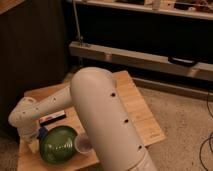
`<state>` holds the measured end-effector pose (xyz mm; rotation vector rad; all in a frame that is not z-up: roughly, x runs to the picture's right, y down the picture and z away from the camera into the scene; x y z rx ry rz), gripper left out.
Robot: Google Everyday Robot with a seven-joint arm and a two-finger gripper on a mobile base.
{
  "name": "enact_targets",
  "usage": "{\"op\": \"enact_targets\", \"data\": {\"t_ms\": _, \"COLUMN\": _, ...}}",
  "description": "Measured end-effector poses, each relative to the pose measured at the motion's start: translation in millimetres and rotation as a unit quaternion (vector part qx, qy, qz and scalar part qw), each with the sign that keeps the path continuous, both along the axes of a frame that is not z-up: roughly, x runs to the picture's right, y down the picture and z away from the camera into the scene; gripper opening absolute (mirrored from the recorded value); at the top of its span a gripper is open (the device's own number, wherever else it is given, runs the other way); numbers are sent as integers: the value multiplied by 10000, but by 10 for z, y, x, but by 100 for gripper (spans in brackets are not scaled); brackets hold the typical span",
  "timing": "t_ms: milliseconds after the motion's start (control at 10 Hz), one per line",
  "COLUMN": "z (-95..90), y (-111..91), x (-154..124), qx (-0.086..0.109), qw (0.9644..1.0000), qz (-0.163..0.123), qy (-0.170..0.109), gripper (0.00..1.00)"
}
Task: Place the white sponge in the ceramic bowl
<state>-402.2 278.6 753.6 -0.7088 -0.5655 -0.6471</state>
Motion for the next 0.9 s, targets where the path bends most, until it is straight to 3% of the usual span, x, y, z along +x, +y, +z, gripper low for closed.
{"op": "enact_targets", "data": {"t_ms": 300, "z": 22, "y": 20, "x": 7, "qx": -20, "qw": 10000, "qz": -53, "qy": 23, "gripper": 62}}
{"op": "enact_targets", "data": {"t_ms": 700, "z": 7, "y": 71, "x": -56, "qx": -70, "qw": 9999, "qz": -125, "qy": -31, "gripper": 20}}
{"op": "enact_targets", "data": {"t_ms": 900, "z": -26, "y": 45, "x": -92, "qx": -38, "qw": 9999, "qz": -121, "qy": -74, "gripper": 4}}
